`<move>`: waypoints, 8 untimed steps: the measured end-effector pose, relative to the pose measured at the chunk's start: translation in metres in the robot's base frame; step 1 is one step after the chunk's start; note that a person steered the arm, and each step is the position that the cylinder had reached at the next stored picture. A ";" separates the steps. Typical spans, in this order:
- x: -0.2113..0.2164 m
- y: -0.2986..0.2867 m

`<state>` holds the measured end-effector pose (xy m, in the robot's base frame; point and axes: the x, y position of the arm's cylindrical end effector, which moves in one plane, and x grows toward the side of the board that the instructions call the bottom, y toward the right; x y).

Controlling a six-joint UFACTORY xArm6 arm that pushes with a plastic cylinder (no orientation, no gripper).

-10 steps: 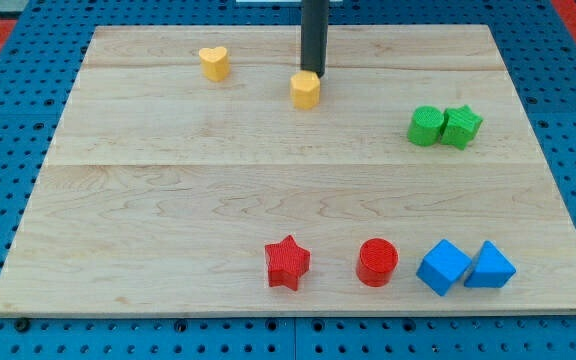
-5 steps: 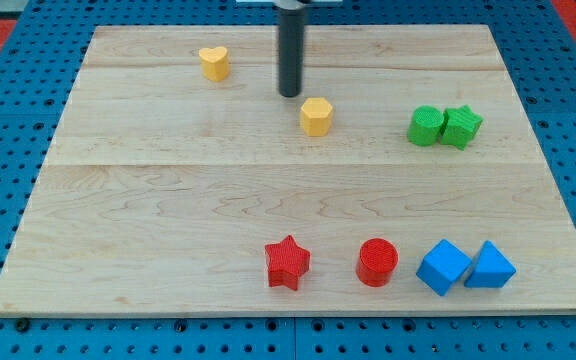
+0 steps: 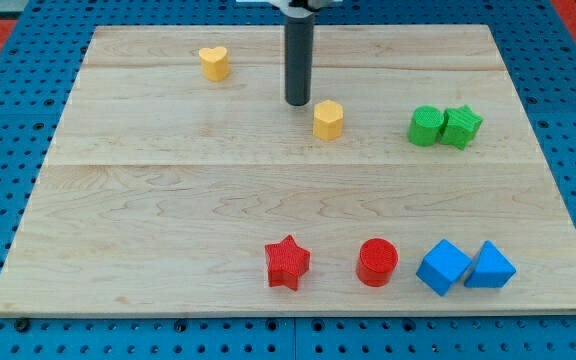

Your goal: Slide yellow hexagon towards green circle

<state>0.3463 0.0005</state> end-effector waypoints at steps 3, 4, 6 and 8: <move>0.011 0.068; -0.019 0.022; 0.041 -0.005; 0.044 0.029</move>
